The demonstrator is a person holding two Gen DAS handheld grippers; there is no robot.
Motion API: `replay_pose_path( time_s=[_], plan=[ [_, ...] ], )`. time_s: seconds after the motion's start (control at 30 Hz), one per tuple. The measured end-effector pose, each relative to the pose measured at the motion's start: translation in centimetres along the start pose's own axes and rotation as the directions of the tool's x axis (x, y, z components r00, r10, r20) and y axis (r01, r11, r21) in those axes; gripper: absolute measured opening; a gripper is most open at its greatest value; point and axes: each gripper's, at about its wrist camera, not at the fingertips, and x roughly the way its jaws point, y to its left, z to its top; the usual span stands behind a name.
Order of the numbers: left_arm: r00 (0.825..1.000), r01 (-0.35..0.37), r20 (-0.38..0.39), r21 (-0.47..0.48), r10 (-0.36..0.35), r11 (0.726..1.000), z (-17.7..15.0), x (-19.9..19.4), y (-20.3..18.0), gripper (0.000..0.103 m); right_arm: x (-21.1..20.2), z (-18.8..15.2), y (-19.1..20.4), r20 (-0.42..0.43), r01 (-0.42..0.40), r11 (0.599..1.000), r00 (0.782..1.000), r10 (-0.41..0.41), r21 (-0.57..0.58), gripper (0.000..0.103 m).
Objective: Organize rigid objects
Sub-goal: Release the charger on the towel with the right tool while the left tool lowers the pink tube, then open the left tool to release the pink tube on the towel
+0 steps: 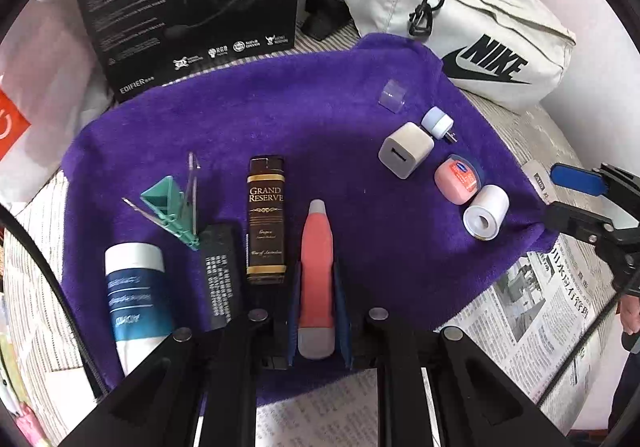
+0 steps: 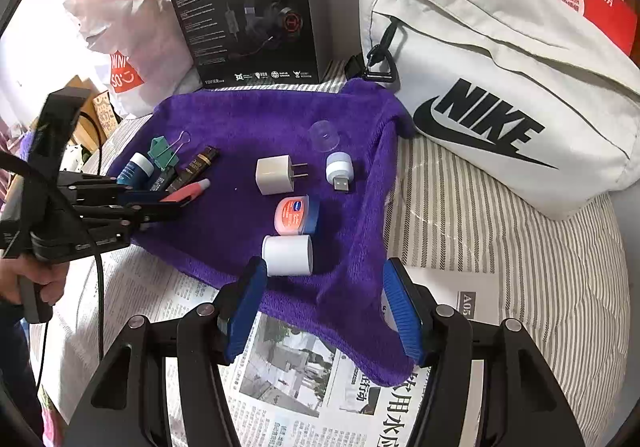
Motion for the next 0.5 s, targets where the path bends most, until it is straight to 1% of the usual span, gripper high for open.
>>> replay_pose_path(
  time_s=[0.1,0.3,0.5],
  plan=[
    [1.000,-0.017,-0.009,0.013,0.018,1.000,0.0,0.4,-0.3,0.016,-0.2,-0.1,-0.2,0.003,-0.005,1.000,1.000,0.005,0.010,0.060],
    [1.000,-0.024,-0.018,0.025,0.025,0.999,0.0,0.5,-0.4,0.016,-0.3,-0.6,-0.4,-0.003,-0.015,1.000,1.000,0.016,0.027,0.060],
    [0.999,-0.004,-0.035,0.028,0.005,1.000,0.0,0.4,-0.7,0.026,-0.5,-1.2,-0.2,-0.009,-0.029,0.999,1.000,0.029,0.041,0.060]
  ],
)
